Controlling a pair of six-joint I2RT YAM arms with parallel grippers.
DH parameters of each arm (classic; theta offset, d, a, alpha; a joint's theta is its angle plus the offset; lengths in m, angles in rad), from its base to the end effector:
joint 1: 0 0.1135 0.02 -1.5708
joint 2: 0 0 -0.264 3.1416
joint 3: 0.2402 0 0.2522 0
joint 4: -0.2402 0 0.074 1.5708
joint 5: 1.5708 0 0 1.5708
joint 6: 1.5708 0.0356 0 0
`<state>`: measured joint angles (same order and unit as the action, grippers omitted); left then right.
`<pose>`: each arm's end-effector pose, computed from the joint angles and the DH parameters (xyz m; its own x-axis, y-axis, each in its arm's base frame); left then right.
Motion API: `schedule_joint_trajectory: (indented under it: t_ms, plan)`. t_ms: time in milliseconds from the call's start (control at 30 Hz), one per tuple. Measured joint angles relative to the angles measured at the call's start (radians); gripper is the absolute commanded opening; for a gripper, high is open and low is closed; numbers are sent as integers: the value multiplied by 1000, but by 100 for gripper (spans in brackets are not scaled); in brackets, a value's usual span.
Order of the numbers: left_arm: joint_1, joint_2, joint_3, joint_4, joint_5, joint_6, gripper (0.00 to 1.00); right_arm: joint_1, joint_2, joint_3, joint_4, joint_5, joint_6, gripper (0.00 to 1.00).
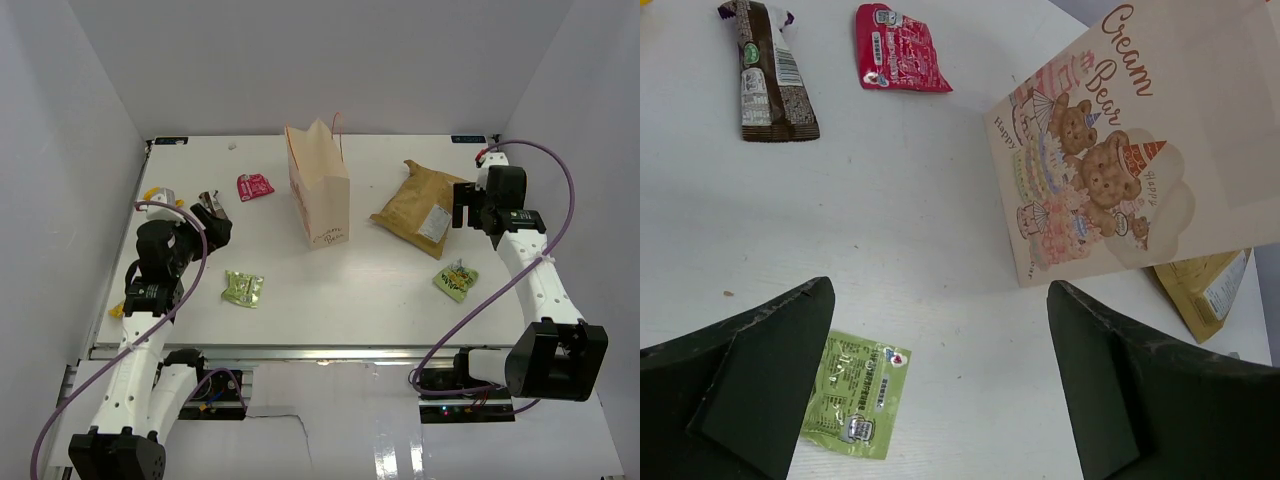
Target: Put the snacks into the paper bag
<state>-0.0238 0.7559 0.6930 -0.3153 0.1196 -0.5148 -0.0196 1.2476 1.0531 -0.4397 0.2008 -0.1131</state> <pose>0.1776 -0.0085 0.2987 -0.3875 -0.4797 -0.7872 -0.0647 0.8660 -0.4959 0.2756 -0.0125 0.3108 -0.6089 -0.0987 -0.7871 0.1118 0.9716 -0.2083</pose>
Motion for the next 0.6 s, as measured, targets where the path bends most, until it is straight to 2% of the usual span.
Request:
schedule_joint_trajectory:
  t_ms: [133, 300, 467, 600]
  plan:
    - [0, -14, 0, -24, 8, -3, 98, 0, 0, 1, -33, -113, -60, 90]
    - [0, -55, -14, -64, 12, -6, 98, 14, 18, 38, -165, -336, -336, 90]
    - [0, -90, -17, -108, 11, -10, 98, 27, 140, 100, -319, -475, -532, 90]
    - [0, -98, -17, -135, 14, -9, 98, -61, 246, 102, -403, -536, -591, 99]
